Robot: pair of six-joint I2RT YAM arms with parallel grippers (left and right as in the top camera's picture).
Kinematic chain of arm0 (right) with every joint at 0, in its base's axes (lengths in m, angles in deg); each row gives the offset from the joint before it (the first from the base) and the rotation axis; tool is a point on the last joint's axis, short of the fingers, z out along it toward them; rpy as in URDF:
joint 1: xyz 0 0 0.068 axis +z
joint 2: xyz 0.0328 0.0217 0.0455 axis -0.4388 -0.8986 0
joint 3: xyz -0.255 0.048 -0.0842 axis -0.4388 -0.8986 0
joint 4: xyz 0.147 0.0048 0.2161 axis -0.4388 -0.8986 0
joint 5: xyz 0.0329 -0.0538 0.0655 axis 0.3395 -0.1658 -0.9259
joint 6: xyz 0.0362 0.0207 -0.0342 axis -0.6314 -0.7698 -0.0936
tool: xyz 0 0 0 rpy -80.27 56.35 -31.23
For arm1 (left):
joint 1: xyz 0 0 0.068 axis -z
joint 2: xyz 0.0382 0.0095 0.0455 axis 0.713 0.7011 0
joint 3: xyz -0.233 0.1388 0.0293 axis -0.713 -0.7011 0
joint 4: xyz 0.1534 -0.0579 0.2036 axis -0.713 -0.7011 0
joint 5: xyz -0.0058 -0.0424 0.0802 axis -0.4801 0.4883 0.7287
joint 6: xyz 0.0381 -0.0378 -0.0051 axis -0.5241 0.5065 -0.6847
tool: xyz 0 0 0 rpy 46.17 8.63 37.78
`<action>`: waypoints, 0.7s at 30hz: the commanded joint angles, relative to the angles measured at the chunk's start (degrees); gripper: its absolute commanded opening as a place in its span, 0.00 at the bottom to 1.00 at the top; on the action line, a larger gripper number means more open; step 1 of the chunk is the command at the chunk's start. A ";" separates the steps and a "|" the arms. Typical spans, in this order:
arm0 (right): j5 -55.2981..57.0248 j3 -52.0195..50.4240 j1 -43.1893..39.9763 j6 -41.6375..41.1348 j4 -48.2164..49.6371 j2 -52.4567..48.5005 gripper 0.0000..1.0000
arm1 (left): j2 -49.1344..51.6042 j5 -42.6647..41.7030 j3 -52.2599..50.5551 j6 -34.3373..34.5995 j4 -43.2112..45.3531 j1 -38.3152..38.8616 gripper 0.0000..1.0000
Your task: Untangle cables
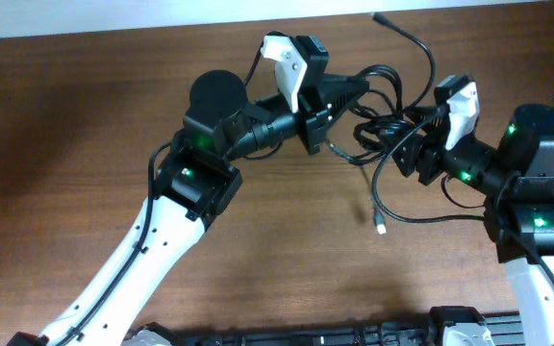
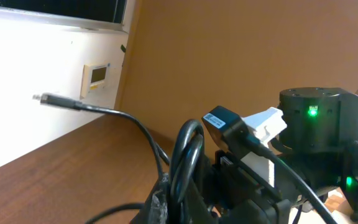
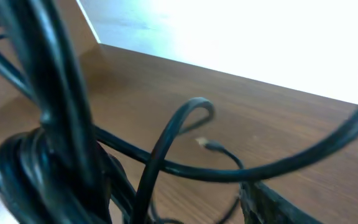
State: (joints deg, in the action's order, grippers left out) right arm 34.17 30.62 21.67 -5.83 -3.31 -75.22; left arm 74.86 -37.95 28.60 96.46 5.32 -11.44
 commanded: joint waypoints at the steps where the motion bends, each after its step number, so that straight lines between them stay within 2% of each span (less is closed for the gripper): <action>1: 2.64 1.18 -0.22 -0.09 0.17 0.66 0.33 | -0.20 -1.22 0.33 -0.11 0.87 0.07 0.00; 3: -0.59 1.18 -0.22 -0.09 0.17 0.66 0.06 | -0.20 3.37 0.33 -0.94 0.13 0.02 0.00; 6: -6.34 1.18 -0.22 -0.09 0.17 0.66 0.04 | -0.20 18.73 0.33 -5.70 -6.78 0.02 0.00; 9: -9.25 1.18 -0.22 -0.09 0.22 0.66 0.04 | -0.20 33.00 0.33 -5.70 -12.70 0.02 0.03; 10: -9.38 1.18 -0.22 -0.09 0.22 0.66 0.04 | -0.20 39.15 0.33 -5.70 -15.06 0.02 0.08; 12: -9.38 1.18 -0.22 -0.11 0.22 0.66 0.04 | -0.17 46.31 0.33 -5.70 -17.99 0.02 0.31; 13: -9.38 1.18 -0.22 -0.11 0.22 0.66 0.04 | -0.20 48.61 0.33 -5.68 -19.37 0.02 0.63; 14: -9.35 1.18 -0.22 -0.11 0.22 0.66 0.04 | -0.20 48.72 0.33 -5.68 -20.50 0.02 0.86; 15: -9.35 1.18 -0.22 -0.11 0.22 0.66 0.04 | -0.20 48.68 0.33 -5.66 -21.42 0.04 0.99; 16: -9.31 1.18 -0.22 -0.11 0.22 0.66 0.04 | -0.20 47.91 0.33 -5.66 -22.12 0.04 0.99; 17: -8.98 1.18 -0.22 -0.09 0.20 0.66 0.04 | -0.22 43.34 0.33 -5.68 -22.75 0.04 0.99; 21: -8.39 1.18 -0.24 -0.17 0.13 0.66 0.04 | -1.49 19.26 0.33 -5.70 -23.61 -0.98 0.99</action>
State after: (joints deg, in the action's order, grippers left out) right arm 26.50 30.60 21.67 -5.72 -3.57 -75.18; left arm 74.86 -1.90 28.65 91.26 -17.74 -11.50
